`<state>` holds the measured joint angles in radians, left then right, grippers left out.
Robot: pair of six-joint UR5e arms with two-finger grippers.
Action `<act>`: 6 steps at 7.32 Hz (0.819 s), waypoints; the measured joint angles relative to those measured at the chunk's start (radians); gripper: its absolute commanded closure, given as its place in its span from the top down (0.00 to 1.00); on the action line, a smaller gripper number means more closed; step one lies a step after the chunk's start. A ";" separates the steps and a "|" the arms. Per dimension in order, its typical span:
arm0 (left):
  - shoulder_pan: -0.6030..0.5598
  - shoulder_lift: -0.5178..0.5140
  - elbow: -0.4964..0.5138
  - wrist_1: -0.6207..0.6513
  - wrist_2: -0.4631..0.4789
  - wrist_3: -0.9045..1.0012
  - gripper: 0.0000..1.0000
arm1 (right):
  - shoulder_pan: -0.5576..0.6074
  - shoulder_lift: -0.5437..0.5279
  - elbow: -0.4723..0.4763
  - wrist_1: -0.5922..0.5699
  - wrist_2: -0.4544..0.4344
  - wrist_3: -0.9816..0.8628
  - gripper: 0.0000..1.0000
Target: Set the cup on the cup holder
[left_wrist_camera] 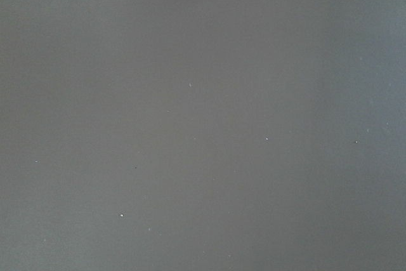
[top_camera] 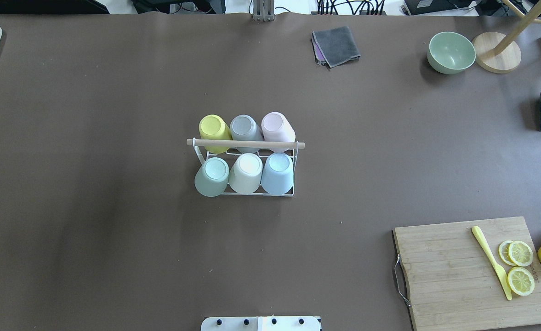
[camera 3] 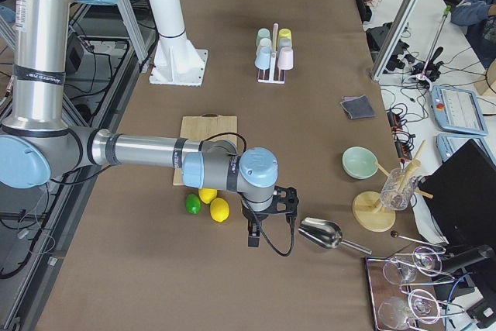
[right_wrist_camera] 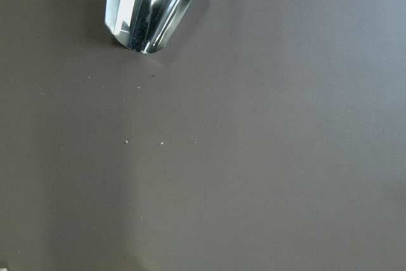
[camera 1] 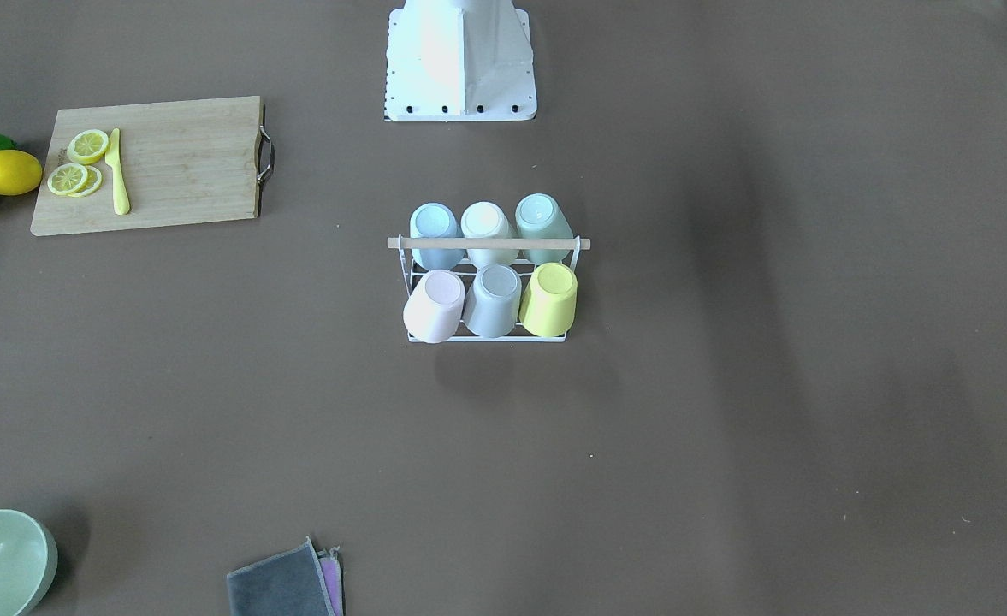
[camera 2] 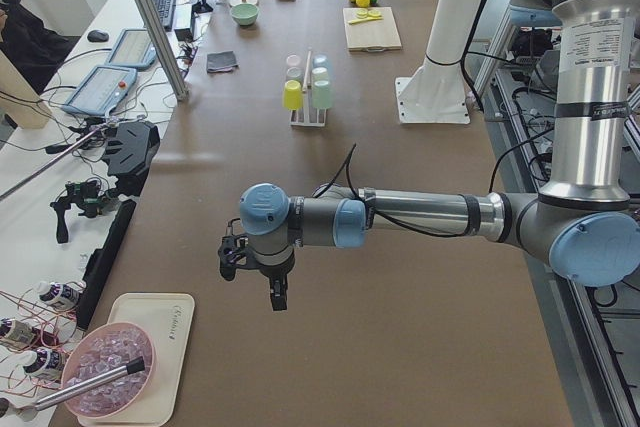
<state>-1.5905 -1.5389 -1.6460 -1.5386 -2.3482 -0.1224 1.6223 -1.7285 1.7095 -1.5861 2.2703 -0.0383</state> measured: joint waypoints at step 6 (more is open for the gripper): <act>-0.002 0.002 0.010 0.000 0.000 0.000 0.98 | 0.005 0.000 0.002 -0.001 0.001 0.000 1.00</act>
<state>-1.5929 -1.5370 -1.6357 -1.5386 -2.3485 -0.1221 1.6272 -1.7288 1.7118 -1.5871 2.2716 -0.0383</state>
